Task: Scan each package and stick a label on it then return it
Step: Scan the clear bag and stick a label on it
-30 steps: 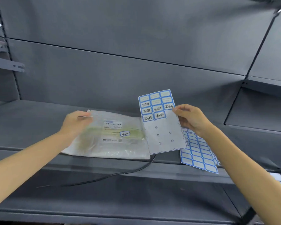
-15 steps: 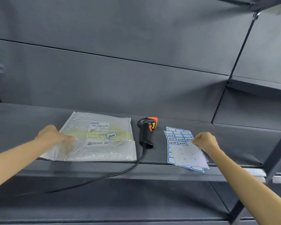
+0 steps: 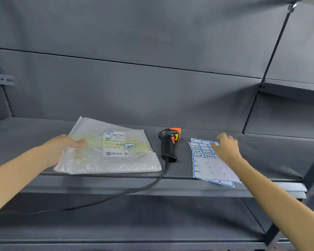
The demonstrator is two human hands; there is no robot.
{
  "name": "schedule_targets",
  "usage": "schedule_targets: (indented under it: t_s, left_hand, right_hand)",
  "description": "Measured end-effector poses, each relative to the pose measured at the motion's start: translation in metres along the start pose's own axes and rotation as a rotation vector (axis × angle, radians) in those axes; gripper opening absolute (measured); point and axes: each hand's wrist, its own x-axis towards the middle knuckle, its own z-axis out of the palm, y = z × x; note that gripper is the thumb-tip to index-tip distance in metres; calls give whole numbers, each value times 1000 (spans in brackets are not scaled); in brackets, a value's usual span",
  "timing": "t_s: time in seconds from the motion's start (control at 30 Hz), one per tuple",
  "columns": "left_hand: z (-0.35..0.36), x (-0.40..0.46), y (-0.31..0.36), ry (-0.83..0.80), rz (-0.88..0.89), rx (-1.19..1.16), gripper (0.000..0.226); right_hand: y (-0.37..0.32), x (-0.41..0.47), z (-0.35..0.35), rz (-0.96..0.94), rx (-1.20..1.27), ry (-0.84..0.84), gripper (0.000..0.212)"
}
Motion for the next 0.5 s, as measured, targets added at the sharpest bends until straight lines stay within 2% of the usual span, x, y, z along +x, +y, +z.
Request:
schedule_targets:
  t_s: [0.1,0.2,0.27,0.37,0.5]
  left_hand:
    - [-4,1,-23,-11,44,-123,17]
    - [-5,-14,-20,-11,-35,-446,45]
    - [-3,-24,-17,-5,-59,-610,52]
    - [1,-41,-8,7,8,-728,47]
    - [15,-58,17,-22,77,-845,49]
  right_hand:
    - [-22,-6,-3,-183,-28,0,42]
    - [-49,-12,-7,-296,-34,-18,43]
    - [-67,-16,-10,-343,-25,-17,45]
    - [-87,-21,-19,-448,-60,1,53]
    - [-90,-22,-40,-568,-269,70,60]
